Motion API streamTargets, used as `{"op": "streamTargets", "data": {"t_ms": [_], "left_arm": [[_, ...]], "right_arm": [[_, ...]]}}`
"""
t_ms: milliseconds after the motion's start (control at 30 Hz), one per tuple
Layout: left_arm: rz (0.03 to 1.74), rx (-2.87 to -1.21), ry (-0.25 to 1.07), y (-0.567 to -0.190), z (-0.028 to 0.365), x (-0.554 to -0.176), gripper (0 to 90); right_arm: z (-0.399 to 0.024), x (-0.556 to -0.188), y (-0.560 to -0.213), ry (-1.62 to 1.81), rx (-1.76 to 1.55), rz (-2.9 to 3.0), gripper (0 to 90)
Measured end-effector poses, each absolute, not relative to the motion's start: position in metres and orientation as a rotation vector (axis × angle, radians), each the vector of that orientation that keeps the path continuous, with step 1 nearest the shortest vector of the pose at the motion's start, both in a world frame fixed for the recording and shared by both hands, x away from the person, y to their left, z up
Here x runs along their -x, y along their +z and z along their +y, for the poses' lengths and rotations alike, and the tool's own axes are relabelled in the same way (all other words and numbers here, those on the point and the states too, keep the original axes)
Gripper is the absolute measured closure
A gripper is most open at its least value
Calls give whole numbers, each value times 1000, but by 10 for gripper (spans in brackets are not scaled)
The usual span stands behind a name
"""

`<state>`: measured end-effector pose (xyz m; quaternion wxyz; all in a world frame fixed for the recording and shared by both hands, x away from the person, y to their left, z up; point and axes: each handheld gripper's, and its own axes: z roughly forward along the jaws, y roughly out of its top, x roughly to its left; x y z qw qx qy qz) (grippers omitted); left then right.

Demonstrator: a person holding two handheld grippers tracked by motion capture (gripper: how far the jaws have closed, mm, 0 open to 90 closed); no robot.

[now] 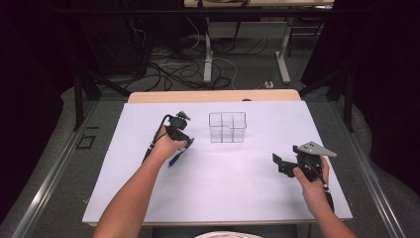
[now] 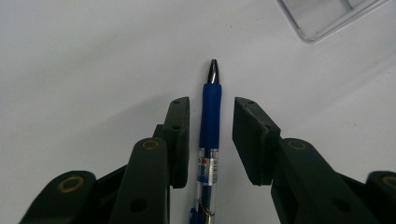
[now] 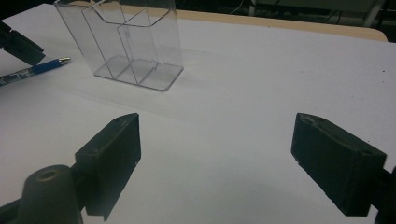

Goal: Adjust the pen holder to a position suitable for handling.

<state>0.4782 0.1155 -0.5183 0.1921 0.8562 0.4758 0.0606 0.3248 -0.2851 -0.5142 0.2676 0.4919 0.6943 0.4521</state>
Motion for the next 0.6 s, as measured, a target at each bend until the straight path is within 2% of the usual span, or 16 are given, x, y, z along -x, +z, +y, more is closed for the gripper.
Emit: {"op": "streamTargets", "data": {"t_ms": [600], "left_arm": [[1342,-2448,159,-526,109,-479,726]], "right_arm": [[-286,-325,-515,1219,-1330,1876,155]]}}
